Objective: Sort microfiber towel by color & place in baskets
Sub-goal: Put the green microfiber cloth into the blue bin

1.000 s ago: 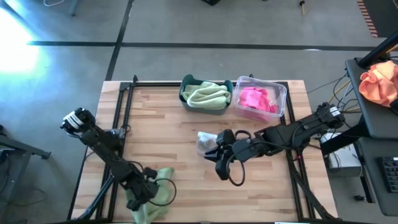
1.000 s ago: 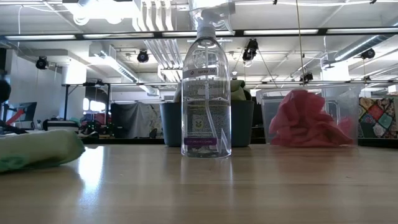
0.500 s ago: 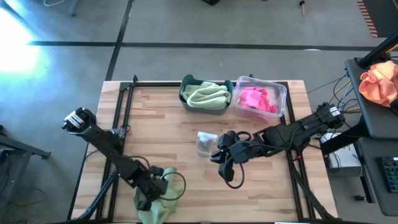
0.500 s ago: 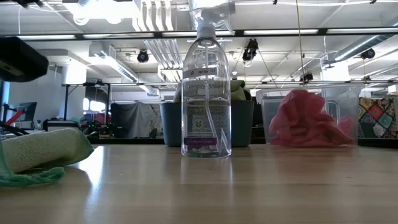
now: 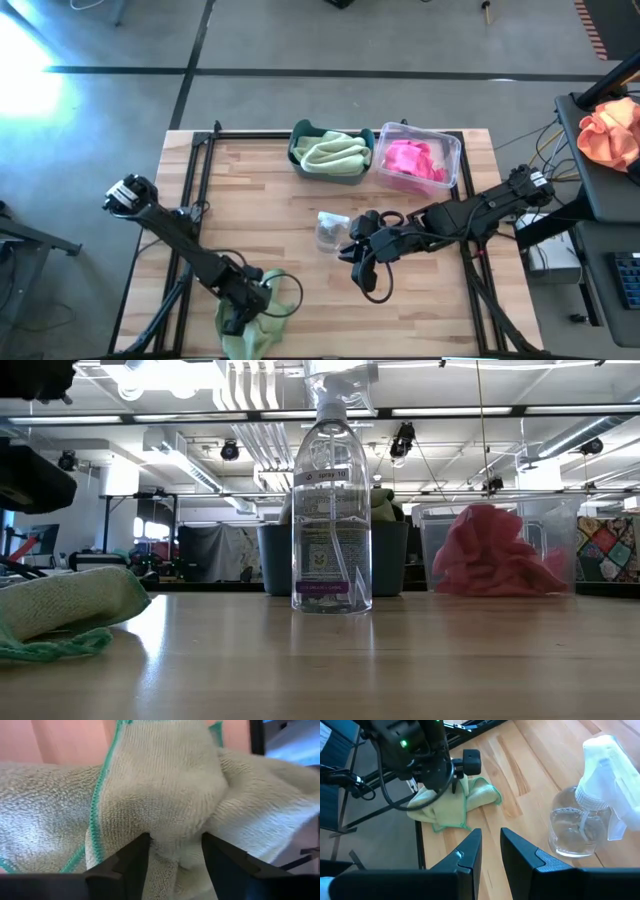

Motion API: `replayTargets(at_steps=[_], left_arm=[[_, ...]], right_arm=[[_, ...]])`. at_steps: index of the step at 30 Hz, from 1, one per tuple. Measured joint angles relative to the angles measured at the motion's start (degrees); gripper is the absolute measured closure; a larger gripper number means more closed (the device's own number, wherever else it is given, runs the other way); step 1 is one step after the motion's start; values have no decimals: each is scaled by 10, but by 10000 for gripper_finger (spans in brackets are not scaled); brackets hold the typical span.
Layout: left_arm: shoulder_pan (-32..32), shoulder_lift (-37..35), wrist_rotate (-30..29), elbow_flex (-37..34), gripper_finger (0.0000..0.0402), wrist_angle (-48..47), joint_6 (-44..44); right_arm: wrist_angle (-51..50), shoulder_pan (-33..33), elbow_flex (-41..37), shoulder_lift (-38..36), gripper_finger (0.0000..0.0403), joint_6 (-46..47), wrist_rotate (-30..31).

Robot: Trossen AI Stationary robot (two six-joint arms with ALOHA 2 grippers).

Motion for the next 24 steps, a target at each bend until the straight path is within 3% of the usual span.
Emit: replayTargets(at_steps=[12, 24], left_arm=[[0, 77, -5, 3, 206, 3, 4], [0, 77, -28, 2, 258, 0, -16]], right_arm=[[0, 0, 0, 0, 339, 2, 0], [0, 0, 0, 0, 339, 0, 0]])
